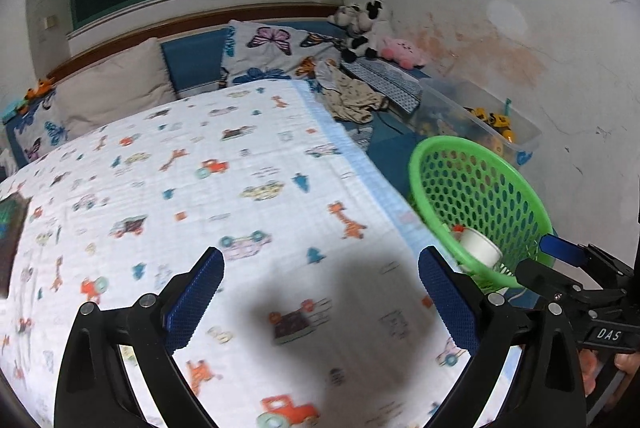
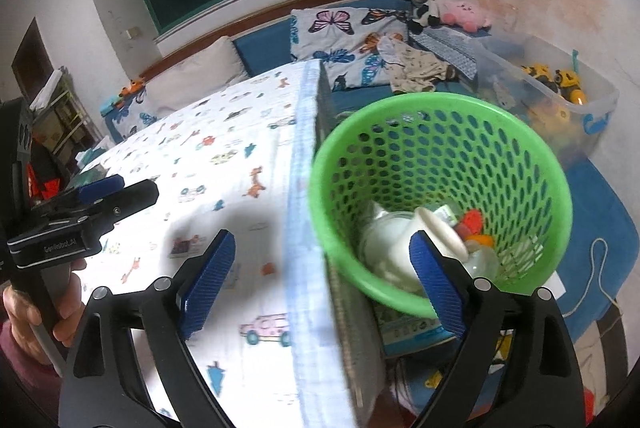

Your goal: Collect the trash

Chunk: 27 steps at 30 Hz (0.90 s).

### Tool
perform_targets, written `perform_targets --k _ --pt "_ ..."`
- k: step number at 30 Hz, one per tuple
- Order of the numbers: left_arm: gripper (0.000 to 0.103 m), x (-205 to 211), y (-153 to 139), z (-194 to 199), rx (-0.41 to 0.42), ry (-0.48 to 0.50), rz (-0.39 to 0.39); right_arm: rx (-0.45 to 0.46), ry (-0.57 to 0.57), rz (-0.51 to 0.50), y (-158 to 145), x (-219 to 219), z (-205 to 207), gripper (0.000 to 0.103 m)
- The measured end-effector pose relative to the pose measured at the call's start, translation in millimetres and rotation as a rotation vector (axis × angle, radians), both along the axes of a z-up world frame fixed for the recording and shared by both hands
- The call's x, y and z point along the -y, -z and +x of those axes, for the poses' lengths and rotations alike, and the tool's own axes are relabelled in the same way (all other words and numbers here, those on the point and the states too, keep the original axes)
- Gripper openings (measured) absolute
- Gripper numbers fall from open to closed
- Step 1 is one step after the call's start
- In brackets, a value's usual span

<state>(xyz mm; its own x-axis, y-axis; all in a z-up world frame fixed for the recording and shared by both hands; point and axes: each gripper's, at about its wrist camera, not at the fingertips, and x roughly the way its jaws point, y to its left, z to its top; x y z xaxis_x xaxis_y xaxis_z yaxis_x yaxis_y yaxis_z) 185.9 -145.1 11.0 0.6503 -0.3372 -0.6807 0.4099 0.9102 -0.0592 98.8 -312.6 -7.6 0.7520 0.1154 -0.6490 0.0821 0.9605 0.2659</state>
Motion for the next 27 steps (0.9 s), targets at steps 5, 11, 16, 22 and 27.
perform_targets --k 5,11,16,22,27 --pt "0.095 -21 -1 -9 0.016 -0.032 0.015 0.000 -0.017 -0.014 -3 -15 0 0.090" --pt "0.095 -42 1 -18 0.021 -0.070 0.020 -0.001 -0.031 -0.013 -5 -29 -2 0.091" --pt "0.095 -59 0 -26 0.022 -0.094 0.003 -0.007 -0.053 -0.018 -4 -42 -1 0.093" --pt "0.096 -76 0 -37 0.026 -0.132 -0.008 -0.004 -0.089 -0.035 -5 -59 0 0.098" --pt "0.096 -91 -2 -43 0.022 -0.163 -0.028 -0.006 -0.121 -0.053 -5 -72 0 0.098"
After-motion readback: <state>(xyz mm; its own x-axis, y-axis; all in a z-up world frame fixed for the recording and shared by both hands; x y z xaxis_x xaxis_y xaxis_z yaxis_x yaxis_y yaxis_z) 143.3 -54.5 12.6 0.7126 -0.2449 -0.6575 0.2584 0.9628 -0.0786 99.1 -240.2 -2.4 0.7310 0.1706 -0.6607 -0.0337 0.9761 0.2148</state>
